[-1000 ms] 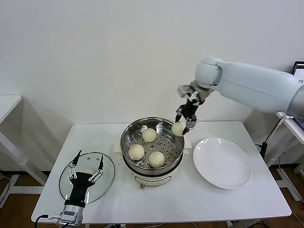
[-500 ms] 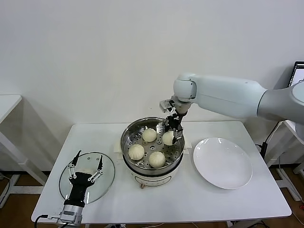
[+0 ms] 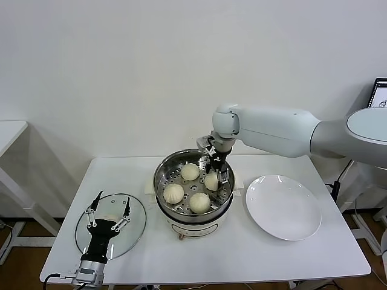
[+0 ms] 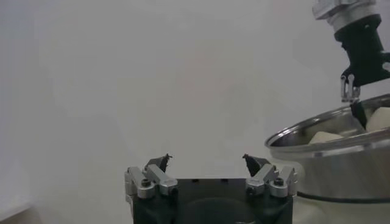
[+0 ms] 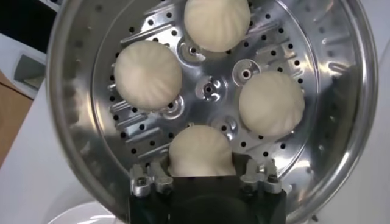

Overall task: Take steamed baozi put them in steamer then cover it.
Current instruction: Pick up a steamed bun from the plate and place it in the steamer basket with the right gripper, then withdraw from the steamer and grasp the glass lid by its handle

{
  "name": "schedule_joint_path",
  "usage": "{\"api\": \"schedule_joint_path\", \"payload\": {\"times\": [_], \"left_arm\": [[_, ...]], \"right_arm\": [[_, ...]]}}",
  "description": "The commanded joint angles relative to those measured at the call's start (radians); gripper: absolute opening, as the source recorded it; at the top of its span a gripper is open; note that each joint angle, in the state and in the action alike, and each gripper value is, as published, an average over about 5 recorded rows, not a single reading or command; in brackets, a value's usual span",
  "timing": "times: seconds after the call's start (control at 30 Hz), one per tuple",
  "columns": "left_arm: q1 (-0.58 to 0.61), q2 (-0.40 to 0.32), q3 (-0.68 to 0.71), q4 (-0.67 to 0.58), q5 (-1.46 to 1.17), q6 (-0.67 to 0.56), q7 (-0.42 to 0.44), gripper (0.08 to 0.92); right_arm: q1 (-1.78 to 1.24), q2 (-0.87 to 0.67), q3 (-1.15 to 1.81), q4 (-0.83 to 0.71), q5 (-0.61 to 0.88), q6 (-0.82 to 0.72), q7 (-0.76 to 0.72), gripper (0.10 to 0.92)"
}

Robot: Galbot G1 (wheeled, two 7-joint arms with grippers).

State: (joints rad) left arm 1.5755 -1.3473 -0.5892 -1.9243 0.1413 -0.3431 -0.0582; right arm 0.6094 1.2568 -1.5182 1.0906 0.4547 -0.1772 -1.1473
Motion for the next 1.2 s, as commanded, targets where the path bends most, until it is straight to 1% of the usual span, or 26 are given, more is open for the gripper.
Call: {"api": "schedule_joint_path", "payload": {"times": [0.03,0.17,0.3,0.4,0.43,0.5,0.57,0.63,0.73,0.77,0.83,0.97,1.2], "left_arm": [[0.000,0.001,0.000,-0.002,0.034,0.015,-0.011,0.823],[-0.003,0.003,-0.001,-0.004,0.087,0.028,-0.028,0.823],[-0.014,0.008,-0.010,0.006,0.175,0.026,-0.051,0.823],[-0.025,0.013,-0.022,0.022,0.275,0.020,-0.074,0.823],[-0.029,0.016,-0.027,0.029,0.315,0.018,-0.082,0.823],[-0.034,0.023,-0.039,0.044,0.402,0.018,-0.099,0.823],[-0.036,0.034,-0.053,0.060,0.486,0.018,-0.110,0.823],[-0.031,0.050,-0.068,0.073,0.559,0.017,-0.112,0.823],[-0.021,0.077,-0.096,0.093,0.663,0.003,-0.111,0.823],[-0.017,0.086,-0.109,0.103,0.697,-0.004,-0.112,0.823],[-0.011,0.099,-0.133,0.119,0.741,-0.017,-0.114,0.823],[-0.001,0.113,-0.178,0.136,0.789,-0.032,-0.116,0.823],[0.002,0.112,-0.237,0.178,0.951,-0.060,-0.155,0.823]], "right_arm": [[-0.004,-0.003,0.014,0.007,-0.009,0.002,0.008,0.819],[0.007,-0.066,0.081,0.069,-0.005,0.002,0.013,0.822],[0.007,-0.187,0.221,0.172,0.017,0.009,0.027,0.823],[-0.003,-0.297,0.327,0.251,0.058,0.034,0.098,0.823],[-0.009,-0.339,0.353,0.279,0.086,0.049,0.156,0.823],[-0.034,-0.420,0.384,0.341,0.146,0.092,0.330,0.823],[-0.083,-0.495,0.406,0.394,0.178,0.146,0.555,0.823],[-0.169,-0.551,0.457,0.423,0.187,0.210,0.813,0.823],[-0.373,-0.593,0.634,0.426,0.189,0.308,1.128,0.823],[-0.462,-0.599,0.717,0.422,0.189,0.340,1.195,0.823],[-0.637,-0.599,0.884,0.413,0.184,0.407,1.284,0.823],[-0.941,-0.572,1.191,0.409,0.157,0.492,1.336,0.823],[-1.332,-0.441,1.614,0.387,0.081,0.556,1.322,0.823]]}}
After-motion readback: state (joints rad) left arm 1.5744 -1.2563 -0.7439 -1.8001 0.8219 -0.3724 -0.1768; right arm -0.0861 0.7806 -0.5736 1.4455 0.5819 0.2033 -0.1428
